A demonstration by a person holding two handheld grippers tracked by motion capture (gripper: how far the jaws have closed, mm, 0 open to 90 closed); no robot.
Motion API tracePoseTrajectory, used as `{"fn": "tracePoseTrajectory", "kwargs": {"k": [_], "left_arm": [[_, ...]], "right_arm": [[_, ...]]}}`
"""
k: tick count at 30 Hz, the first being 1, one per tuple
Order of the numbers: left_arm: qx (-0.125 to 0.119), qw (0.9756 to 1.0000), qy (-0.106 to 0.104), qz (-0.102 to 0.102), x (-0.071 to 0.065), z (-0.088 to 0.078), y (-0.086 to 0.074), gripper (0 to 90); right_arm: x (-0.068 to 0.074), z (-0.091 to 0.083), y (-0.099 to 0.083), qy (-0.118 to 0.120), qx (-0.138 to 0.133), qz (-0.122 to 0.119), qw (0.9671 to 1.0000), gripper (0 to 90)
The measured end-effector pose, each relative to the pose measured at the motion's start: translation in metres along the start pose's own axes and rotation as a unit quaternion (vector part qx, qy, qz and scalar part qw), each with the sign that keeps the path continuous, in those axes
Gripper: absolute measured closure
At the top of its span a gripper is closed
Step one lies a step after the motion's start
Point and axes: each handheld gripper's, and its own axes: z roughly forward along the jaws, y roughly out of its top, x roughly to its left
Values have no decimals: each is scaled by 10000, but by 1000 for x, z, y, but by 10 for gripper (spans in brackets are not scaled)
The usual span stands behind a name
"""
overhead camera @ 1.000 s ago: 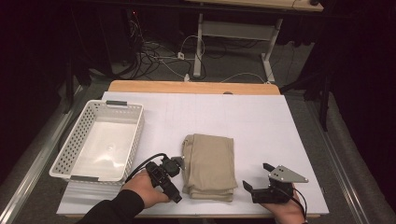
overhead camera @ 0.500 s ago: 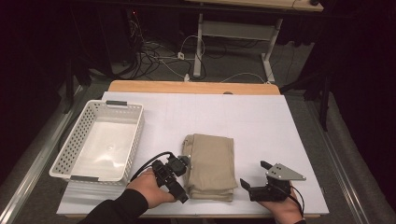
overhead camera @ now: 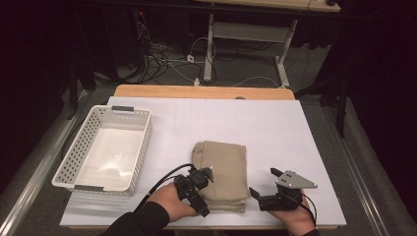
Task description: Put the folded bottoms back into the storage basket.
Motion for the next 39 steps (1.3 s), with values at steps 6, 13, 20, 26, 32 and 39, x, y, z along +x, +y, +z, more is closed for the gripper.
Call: {"fn": "tracePoseTrajectory", "kwargs": {"k": [6, 13, 20, 26, 32, 39], "left_arm": [[104, 9999, 108, 78, -1, 3, 10, 234], [117, 9996, 175, 200, -2, 2, 11, 390], [57, 9997, 120, 224, -2, 0, 13, 550], [-14, 9998, 21, 208, -1, -1, 13, 693], [-69, 9996, 74, 273, 0, -5, 11, 755], [-104, 9995, 168, 246, 4, -10, 0, 766]], "right_arm": [[0, -2, -2, 16, -6, 6, 10000, 1], [0, -1, 0, 86, -57, 40, 9999, 1], [-2, 3, 1, 152, -64, 86, 9998, 3], [0, 7, 4, 211, -72, 51, 9997, 4], [1, 13, 8, 246, -80, -22, 9997, 6], [3, 15, 11, 257, -89, -39, 9996, 6]]}}
